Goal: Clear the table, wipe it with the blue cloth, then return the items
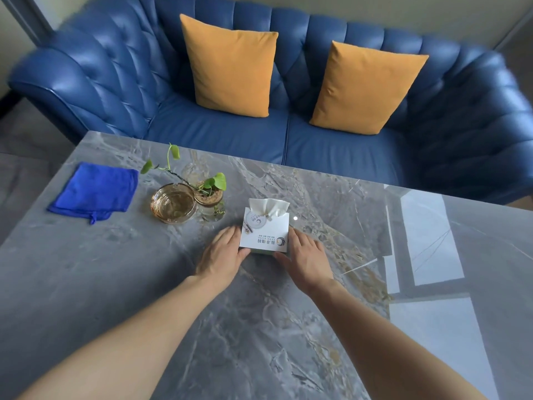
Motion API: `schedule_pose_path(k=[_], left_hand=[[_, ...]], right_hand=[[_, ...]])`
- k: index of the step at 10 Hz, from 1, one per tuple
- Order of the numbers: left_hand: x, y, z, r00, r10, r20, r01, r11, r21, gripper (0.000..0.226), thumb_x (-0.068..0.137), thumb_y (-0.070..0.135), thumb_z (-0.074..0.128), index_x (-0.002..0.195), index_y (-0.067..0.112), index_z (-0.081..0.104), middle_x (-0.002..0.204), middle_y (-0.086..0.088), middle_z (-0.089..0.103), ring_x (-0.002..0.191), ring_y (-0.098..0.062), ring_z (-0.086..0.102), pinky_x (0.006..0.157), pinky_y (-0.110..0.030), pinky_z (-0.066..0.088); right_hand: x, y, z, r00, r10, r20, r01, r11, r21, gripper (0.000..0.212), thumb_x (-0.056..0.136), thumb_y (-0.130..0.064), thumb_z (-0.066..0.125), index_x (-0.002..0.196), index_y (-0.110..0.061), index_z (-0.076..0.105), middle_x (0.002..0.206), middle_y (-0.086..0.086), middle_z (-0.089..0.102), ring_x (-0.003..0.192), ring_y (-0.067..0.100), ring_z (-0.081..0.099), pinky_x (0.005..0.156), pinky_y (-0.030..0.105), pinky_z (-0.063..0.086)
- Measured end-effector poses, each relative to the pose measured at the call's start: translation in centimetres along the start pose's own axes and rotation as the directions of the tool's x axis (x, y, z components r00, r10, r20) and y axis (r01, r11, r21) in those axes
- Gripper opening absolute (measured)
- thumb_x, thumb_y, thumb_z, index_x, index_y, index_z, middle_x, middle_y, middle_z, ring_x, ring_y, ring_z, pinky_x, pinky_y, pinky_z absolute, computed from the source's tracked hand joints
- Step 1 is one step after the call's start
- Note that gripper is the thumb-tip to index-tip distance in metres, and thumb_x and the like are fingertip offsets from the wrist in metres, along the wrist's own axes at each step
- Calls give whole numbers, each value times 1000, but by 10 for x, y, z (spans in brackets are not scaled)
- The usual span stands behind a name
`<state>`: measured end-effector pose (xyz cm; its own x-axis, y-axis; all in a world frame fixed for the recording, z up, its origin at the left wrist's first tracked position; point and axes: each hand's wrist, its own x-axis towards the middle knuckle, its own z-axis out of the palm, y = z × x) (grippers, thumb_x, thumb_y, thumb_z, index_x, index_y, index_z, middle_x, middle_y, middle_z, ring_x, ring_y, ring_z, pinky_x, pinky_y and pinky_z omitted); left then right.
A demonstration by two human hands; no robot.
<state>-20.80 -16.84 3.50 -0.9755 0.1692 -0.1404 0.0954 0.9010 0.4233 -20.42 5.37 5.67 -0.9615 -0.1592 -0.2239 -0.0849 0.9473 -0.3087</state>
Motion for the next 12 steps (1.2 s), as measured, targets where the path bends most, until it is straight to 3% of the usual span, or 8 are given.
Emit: schedule_pose_path(k=[8, 12], left_hand=[[31, -18, -4, 997, -60, 50, 61, 997, -37, 61, 103, 36, 48, 155, 9, 31, 161, -9, 35, 147, -27, 32, 119, -41, 32], [8, -22, -8, 995, -61, 78, 62, 998, -17, 75, 102, 47, 46, 159, 7, 17, 167, -10, 21, 153, -25, 19, 124, -36, 18]], right_hand=[[37, -13, 5, 1000, 21, 9, -20, 997, -71, 75, 102, -59, 43, 159, -15, 26, 158, 3, 42, 143, 24, 40, 116, 40, 30], [22, -7, 9, 996, 83, -16, -85, 989, -120, 88, 95, -70, 43, 160, -14, 22, 165, 5, 33, 150, 25, 33, 121, 46, 28]])
